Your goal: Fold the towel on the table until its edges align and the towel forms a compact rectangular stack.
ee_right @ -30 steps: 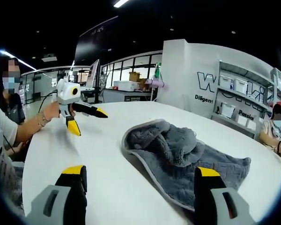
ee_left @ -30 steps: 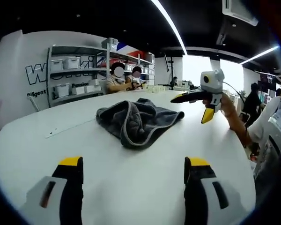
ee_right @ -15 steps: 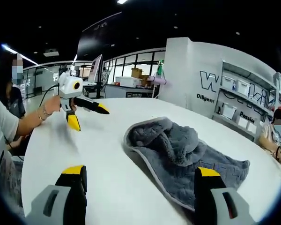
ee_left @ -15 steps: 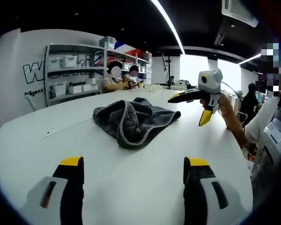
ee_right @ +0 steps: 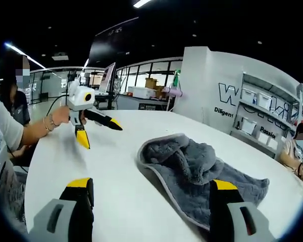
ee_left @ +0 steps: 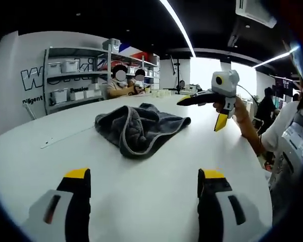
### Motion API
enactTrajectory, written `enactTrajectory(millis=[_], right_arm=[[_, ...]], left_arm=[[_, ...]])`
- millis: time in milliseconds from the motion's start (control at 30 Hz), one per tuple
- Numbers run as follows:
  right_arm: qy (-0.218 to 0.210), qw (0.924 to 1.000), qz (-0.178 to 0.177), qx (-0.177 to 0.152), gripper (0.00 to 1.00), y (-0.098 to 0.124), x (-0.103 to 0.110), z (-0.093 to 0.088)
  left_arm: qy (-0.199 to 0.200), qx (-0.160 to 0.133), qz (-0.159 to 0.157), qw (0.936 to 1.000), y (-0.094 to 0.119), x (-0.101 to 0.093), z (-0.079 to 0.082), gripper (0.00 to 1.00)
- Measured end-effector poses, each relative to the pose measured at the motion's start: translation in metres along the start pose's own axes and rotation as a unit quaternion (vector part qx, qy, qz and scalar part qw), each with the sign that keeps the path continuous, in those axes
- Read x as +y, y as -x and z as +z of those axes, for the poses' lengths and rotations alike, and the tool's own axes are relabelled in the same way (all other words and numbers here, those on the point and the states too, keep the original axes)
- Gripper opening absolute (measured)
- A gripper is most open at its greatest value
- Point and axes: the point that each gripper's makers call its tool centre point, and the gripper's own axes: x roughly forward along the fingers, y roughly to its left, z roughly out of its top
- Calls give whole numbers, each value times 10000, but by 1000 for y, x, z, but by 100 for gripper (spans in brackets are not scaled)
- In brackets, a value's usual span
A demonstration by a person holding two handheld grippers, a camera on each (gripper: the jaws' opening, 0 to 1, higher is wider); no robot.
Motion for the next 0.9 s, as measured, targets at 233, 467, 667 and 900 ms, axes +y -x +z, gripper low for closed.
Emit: enactTrajectory(millis=[233, 467, 667, 900], right_arm=[[57, 10000, -6, -36, 99, 2, 0, 5], [31, 10000, 5, 55, 99, 0, -3, 1], [-4, 10000, 10, 57, 99, 0, -5, 0], [-108, 9999, -90, 35, 100, 3, -12, 0]], left_arm=[[11, 63, -101, 9999, -2, -4, -2, 92], [-64, 239, -113, 9996, -7, -4, -8, 92], [-1, 78, -82, 9999, -1, 0, 1, 92], [-26, 66, -72, 9999, 1, 0, 3, 92]])
